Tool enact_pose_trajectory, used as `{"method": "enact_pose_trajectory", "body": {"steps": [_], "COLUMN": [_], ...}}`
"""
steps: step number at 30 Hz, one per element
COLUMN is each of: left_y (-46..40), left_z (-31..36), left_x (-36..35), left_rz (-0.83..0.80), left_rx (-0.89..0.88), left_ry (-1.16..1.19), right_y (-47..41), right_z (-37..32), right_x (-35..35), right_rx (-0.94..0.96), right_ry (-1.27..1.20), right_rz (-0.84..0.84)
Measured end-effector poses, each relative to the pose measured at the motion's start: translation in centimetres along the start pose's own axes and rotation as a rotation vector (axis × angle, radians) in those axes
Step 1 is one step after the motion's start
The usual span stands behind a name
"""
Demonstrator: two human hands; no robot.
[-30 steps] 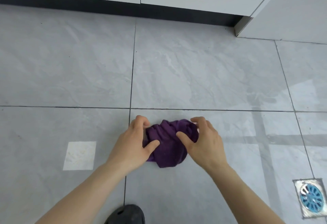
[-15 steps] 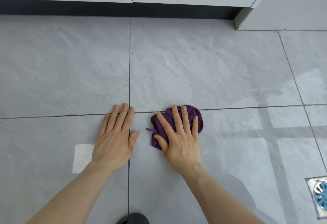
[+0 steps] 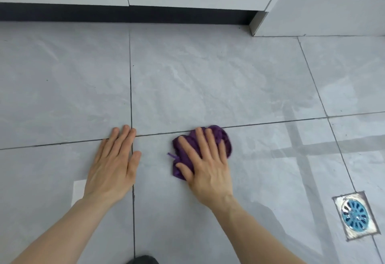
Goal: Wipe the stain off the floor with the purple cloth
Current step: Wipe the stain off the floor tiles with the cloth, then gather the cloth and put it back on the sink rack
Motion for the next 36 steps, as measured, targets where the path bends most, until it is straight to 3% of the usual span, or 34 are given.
{"method": "enact_pose_trajectory", "body": {"steps": [2, 5, 9, 13, 16, 21, 24, 27, 36], "left_y": [0.2, 0.5, 0.0, -0.7, -0.6, 0.5, 1.9, 2.8, 7.6], "left_z": [0.3, 1.6, 6.1, 11.6, 14.4, 15.5, 15.8, 15.5, 14.0], "left_x": [0.1, 0.4, 0.2, -1.3, -3.1, -3.6, -4.0, -4.3, -1.6], "left_rz": [-0.004, 0.030, 0.022, -0.116, -0.249, -0.217, -0.125, -0.136, -0.420], "left_rx": [0.009, -0.016, -0.232, -0.475, -0.572, -0.532, -0.542, -0.495, -0.362], "left_ry": [-0.006, -0.019, -0.024, 0.002, -0.059, -0.144, -0.186, -0.220, -0.180], "right_y": [1.1, 1.9, 1.7, 1.6, 2.1, 3.0, 3.8, 4.7, 7.4], "right_z": [1.8, 2.9, 6.0, 7.4, 6.9, 5.6, 4.3, 3.2, 0.8], "right_x": [0.3, 1.2, 3.6, 3.7, 3.5, 4.2, 4.1, 3.9, 6.5], "right_rx": [-0.100, -0.097, -0.179, -0.059, -0.025, -0.041, -0.028, -0.058, 0.008], "right_ry": [0.012, -0.048, -0.105, -0.081, -0.105, -0.132, -0.113, -0.139, -0.230], "right_rz": [-0.021, -0.026, 0.037, -0.132, -0.140, 0.032, 0.090, 0.100, -0.402]}}
Point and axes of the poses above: each hand's wrist, its own y-axis away from the middle knuckle, its own x-axis out of the back of the hand, z = x × y, the point moved 5 cm from there along -y, towards the middle knuckle, and after that the axes turned 8 degrees about y, right-handed, at the moved point
